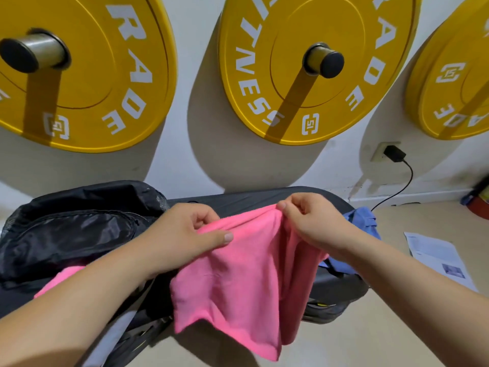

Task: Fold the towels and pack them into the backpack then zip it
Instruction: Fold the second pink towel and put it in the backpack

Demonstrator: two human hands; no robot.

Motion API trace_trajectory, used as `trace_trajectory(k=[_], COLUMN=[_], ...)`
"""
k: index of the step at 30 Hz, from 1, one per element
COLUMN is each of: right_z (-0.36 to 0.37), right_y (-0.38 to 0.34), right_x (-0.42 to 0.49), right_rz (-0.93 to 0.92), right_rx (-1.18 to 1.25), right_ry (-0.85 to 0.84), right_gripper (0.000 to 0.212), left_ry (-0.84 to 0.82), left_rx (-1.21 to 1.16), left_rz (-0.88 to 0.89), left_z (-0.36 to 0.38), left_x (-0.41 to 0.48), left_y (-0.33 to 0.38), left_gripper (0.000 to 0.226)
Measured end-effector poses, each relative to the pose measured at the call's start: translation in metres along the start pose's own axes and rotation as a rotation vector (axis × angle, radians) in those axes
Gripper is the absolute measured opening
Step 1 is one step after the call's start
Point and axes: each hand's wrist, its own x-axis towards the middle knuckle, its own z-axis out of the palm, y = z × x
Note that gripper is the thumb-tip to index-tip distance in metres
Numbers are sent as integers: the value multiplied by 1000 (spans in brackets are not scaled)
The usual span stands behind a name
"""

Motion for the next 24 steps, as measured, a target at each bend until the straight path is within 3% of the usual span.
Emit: trace_trajectory(k=[4, 7, 9, 11, 13, 15, 19, 24], right_z=[-7, -6, -8, -9, -4, 5, 20, 28], right_y=[24, 29, 24, 15, 6, -5, -19, -27], right_x=[5, 5, 4, 1, -2, -7, -15, -19], right_rz=[200, 383, 465, 465, 440, 399, 318, 271], right_rx=[101, 417, 637, 778, 845, 862, 807, 777], right_ry=[91, 123, 90, 43, 7, -47, -130, -92], right_gripper=[39, 31, 15, 11, 19, 17, 5, 19], left_ry=[101, 175, 230, 221, 145, 61, 46, 201], left_rx=[-256, -592, -567, -488, -403, -340, -254, -428], left_rz=[-142, -235, -267, -280, -250, -204, -103, -174], left_z=[-16, -12, -9, -3, 6, 18, 37, 38], left_x=[4, 2, 2, 0, -3, -6, -10, -9], left_y=[-6, 0, -4, -7, -5, 4, 20, 28], left_gripper=[34, 19, 15, 14, 29, 41, 42, 14])
